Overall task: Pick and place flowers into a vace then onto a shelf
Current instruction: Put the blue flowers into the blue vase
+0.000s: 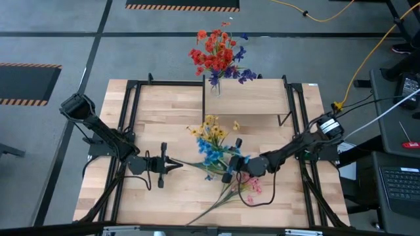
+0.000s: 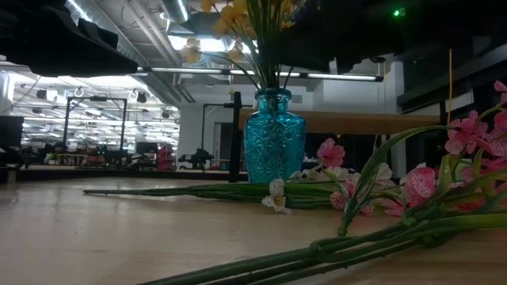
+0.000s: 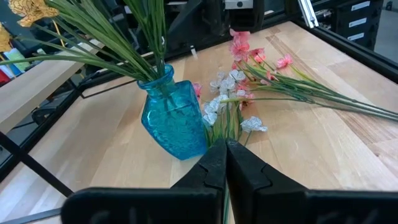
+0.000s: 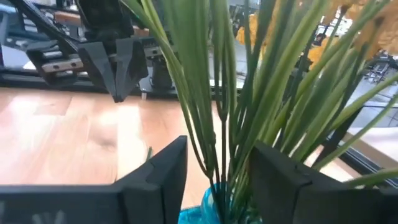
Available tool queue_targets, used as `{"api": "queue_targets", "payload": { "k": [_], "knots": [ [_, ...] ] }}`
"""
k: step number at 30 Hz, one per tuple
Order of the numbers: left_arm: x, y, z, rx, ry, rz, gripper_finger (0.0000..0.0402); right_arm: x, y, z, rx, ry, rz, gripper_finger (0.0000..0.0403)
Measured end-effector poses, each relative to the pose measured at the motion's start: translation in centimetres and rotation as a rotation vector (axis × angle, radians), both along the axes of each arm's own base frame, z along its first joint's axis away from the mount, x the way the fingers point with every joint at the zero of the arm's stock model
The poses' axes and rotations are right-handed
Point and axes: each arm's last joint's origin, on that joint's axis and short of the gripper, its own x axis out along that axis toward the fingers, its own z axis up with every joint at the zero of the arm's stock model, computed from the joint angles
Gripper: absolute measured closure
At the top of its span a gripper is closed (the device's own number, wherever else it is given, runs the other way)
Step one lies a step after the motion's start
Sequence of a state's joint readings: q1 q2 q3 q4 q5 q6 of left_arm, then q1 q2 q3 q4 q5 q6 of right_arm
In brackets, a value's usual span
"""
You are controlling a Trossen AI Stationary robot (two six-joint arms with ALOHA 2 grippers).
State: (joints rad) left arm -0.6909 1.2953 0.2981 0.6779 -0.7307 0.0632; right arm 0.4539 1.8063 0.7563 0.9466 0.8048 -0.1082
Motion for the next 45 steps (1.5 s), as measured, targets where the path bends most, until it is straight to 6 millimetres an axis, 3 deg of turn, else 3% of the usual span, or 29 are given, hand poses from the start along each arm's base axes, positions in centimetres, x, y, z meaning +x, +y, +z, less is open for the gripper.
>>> {"api": "queue_targets", "payload": {
  "k": [11,29,38,45],
  "knots": [
    [0.0,0.0,0.0,-0.016,-0.001,0.004,0.0394,-0.4,0.1,-0.4,0.046,0.06,-0.019,0.0223],
    [0.0,0.0,0.0,-0.022,-0.001,0.005,0.0395,-0.6,0.0,1.4,0.054,-0.016,-0.009,0.0227],
    [0.0,0.0,0.0,-0.022,-0.001,0.005,0.0399,-0.6,0.0,1.8,0.038,-0.038,-0.006,0.0275],
    [0.0,0.0,0.0,-0.022,-0.001,0.006,0.0394,-0.6,0.0,1.7,0.04,-0.035,-0.007,0.0363]
  ]
}}
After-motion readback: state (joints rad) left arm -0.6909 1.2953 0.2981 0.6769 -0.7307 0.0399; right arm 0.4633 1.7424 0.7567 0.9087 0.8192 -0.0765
